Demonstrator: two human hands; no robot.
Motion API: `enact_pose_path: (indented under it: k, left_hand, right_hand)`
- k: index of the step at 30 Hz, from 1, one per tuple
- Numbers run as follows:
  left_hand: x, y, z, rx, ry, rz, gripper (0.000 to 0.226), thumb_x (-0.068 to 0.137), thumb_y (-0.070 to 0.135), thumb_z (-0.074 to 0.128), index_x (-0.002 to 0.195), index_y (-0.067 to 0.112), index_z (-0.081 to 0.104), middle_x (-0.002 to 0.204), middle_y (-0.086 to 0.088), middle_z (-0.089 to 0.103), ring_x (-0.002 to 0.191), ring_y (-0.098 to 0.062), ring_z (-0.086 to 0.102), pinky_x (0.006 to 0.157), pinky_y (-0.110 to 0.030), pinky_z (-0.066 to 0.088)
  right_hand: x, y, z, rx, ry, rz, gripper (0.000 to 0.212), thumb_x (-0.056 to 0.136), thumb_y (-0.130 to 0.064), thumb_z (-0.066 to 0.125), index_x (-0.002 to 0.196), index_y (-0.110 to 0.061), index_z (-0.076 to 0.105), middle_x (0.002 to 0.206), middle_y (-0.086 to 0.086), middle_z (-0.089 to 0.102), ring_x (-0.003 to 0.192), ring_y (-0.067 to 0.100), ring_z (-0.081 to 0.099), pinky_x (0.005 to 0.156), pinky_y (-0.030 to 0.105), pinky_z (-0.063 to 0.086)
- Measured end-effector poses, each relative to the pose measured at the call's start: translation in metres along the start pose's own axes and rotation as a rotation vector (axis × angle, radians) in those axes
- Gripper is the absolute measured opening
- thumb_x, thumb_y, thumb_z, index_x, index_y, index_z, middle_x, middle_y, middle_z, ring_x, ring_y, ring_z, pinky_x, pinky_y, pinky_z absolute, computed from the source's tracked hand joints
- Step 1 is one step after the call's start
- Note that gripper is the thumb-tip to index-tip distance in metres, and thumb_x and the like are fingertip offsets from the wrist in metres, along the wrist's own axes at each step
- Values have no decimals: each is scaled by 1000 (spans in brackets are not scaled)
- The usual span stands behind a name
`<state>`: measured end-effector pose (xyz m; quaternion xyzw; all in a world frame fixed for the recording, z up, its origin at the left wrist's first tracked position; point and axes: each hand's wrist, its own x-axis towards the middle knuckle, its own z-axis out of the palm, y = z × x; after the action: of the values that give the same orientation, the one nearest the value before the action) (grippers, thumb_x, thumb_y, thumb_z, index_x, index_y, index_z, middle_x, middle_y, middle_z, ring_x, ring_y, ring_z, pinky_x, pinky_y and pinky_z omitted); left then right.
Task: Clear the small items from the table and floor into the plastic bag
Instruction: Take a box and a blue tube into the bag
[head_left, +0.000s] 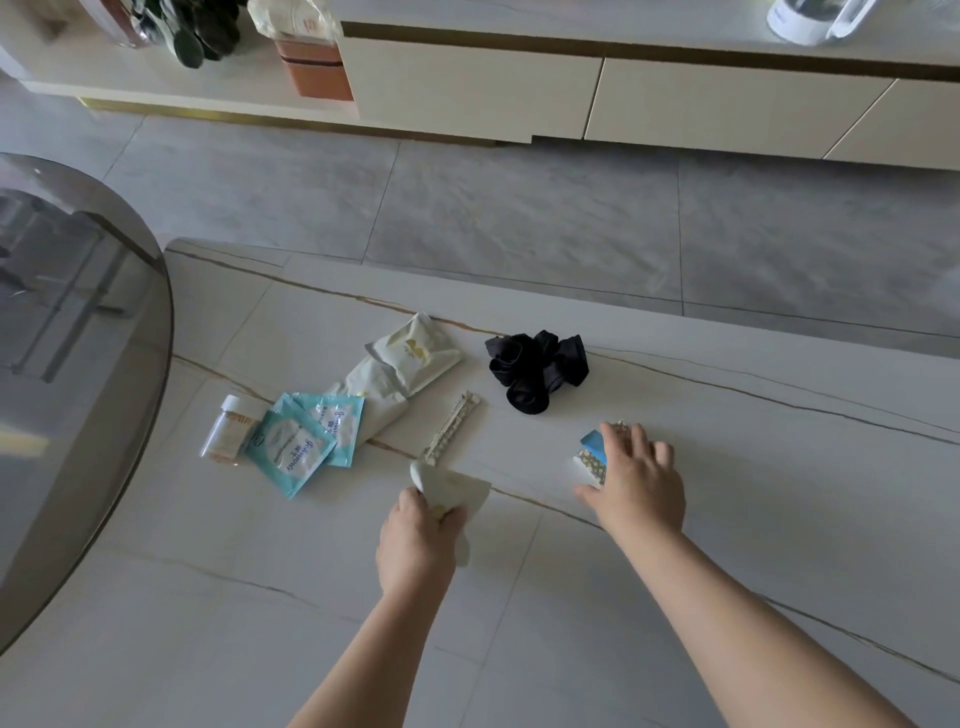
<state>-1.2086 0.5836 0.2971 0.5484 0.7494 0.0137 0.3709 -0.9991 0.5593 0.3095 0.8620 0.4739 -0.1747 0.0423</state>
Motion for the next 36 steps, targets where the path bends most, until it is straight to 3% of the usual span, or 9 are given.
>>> enact_pose_path:
  k: [4,9,13,19,24,26,29,33,36]
  left_hand:
    - [13,18,-8,-42,38,31,28,87,31,58,100,9,49,103,-10,61,98,-31,55,84,-42,48]
    - [37,38,-13,115,91,64,35,87,39,58,110,13,52,118,-7,56,115,-29,40,91,-37,37]
    - [55,44,-6,79,99,-1,40,85,37,60,120,20,56,129,-9,43,120,-31,35,97,-35,36]
    - [57,42,3,-37,2,-127,50,77,37,65,118,11,51,112,-11,59,108,-32,53,95,-43,46]
    - [32,35,15,-1,-101,-142,37,75,35,66,102,10,58,99,-10,62,94,-29,60,80,-35,51]
    - [14,29,19,-158,-103,-173,28,76,27,67,96,10,58,95,-9,61,85,-25,60,68,-30,48]
    - [-22,25,13,-471,-105,-272,9,78,13,66,82,10,58,82,-6,61,64,-14,55,54,-24,41]
    - [-75,22,-11,-700,-93,-354,12,80,9,68,88,8,60,80,-6,62,68,-15,57,58,-23,44]
    - [-108,23,-45,-840,-81,-405,15,82,8,67,96,11,59,86,-7,63,80,-22,60,66,-27,48]
  right_hand:
    - [-4,3,9,-45,-17,-68,57,78,-55,63,128,-31,47,124,0,47,114,25,38,86,31,40]
    - [-4,6,15,45,-57,-72,61,75,-57,67,128,-33,48,123,-1,42,115,23,35,83,29,44]
    - [-3,10,21,169,-59,-53,62,72,-51,73,125,-30,50,122,0,39,116,23,32,79,30,45]
    - [-4,12,31,202,-24,-46,63,72,-47,75,126,-26,51,127,5,40,116,27,35,86,33,43]
    - [-24,6,36,188,55,-68,57,70,-37,78,122,-22,58,129,13,47,116,34,41,82,37,45]
    - [-33,9,37,216,10,-86,56,73,-37,76,123,-22,56,124,10,48,115,32,42,84,35,44]
    - [-51,10,27,461,-96,-61,58,74,-37,76,120,-14,49,111,6,52,104,29,49,83,32,40]
    - [-78,0,-18,925,-445,192,60,70,-43,78,112,-16,45,95,2,58,75,19,57,61,26,40]
    - [-100,-15,-64,1114,-676,152,56,62,-47,71,106,-18,56,89,2,62,67,18,61,47,20,44]
